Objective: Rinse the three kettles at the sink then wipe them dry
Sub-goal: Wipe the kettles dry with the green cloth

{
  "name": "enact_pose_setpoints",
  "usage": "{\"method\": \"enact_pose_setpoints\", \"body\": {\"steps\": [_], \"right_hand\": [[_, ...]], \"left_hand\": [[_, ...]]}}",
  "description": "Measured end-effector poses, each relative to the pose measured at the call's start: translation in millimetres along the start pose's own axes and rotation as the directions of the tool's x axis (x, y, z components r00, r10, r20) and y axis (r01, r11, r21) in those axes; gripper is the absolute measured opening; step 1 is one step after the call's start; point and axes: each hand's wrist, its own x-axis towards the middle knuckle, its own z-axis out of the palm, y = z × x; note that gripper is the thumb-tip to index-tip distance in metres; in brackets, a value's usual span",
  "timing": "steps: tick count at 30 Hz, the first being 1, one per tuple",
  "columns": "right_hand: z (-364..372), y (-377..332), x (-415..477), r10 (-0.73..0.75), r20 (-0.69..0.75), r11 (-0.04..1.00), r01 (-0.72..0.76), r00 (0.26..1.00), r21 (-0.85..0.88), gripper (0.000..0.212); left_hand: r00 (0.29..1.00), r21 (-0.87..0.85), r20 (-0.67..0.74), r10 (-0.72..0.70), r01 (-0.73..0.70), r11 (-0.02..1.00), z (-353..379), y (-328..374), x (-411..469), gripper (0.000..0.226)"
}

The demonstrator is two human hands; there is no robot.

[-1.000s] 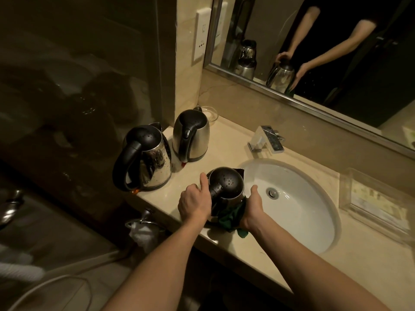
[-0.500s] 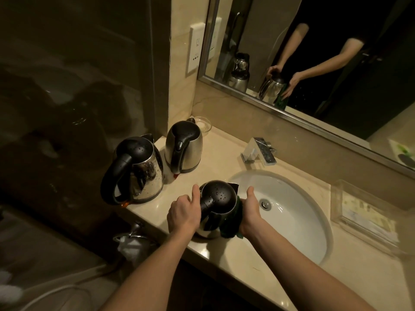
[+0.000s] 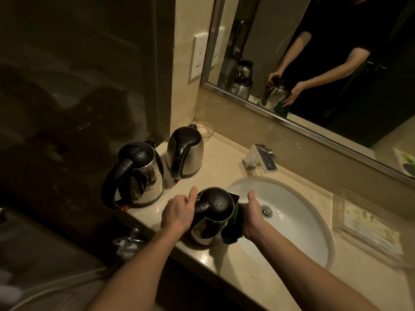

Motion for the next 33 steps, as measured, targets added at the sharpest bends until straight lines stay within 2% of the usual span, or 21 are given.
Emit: {"method": "enact_pose_setpoints", "body": {"steps": [2, 6, 8, 11, 14, 17, 21, 26, 33], "right_hand": [[-1.9, -3.3, 5.5, -0.022, 0.030, 1.000, 0.022, 0.999, -0.021, 0.106], [-5.4, -3.7, 7.9, -0.084, 0.042, 0.989, 0.089, 0.996, -0.118, 0.093], [-4.7, -1.5, 7.4, -0.079, 0.074, 0.986, 0.089, 0.994, -0.139, 0.091], [-5.9, 0.4, 8.8, -0.038, 0.044, 0.991, 0.043, 0.998, -0.124, 0.084], [-9.3, -4.7, 8.0, -0.017, 0.069, 0.992, 0.025, 0.997, -0.125, 0.085], [-11.4, -13.4, 8.4, -0.024, 0.072, 0.992, 0.032, 0.997, -0.121, 0.087], [-12.5, -28.3, 13.8, -0.084, 0.149, 0.979, 0.110, 0.985, -0.174, 0.086], [-15.1, -34.9, 30.3, -0.111, 0.220, 0.913, 0.187, 0.969, -0.363, 0.089], [-11.2, -31.5, 40.7, 0.023, 0.272, 0.897, 0.100, 0.962, -0.431, 0.089]], "left_hand": [[1.000, 0.010, 0.001, 0.003, -0.003, 1.000, -1.6, 1.2, 1.1, 0.061], [1.000, 0.032, -0.008, -0.003, 0.003, 0.999, -4.6, 3.7, 1.6, 0.060], [1.000, 0.021, -0.015, -0.010, 0.011, 1.000, -5.1, 4.9, 0.9, 0.059], [0.999, 0.033, -0.034, -0.040, 0.041, 0.999, -5.8, 7.1, -1.6, 0.058], [0.981, -0.013, -0.141, -0.132, 0.131, 0.991, -1.3, 12.4, -5.6, 0.059], [0.932, -0.115, -0.251, -0.263, 0.241, 0.964, 9.2, 19.9, -7.0, 0.059], [0.874, -0.191, -0.352, -0.335, 0.283, 0.940, 15.7, 24.2, -3.5, 0.060], [0.865, -0.190, -0.407, -0.294, 0.235, 0.953, 16.9, 18.9, 2.2, 0.065], [0.895, -0.108, -0.393, -0.210, 0.182, 0.977, 9.9, 14.2, 15.5, 0.069]]}}
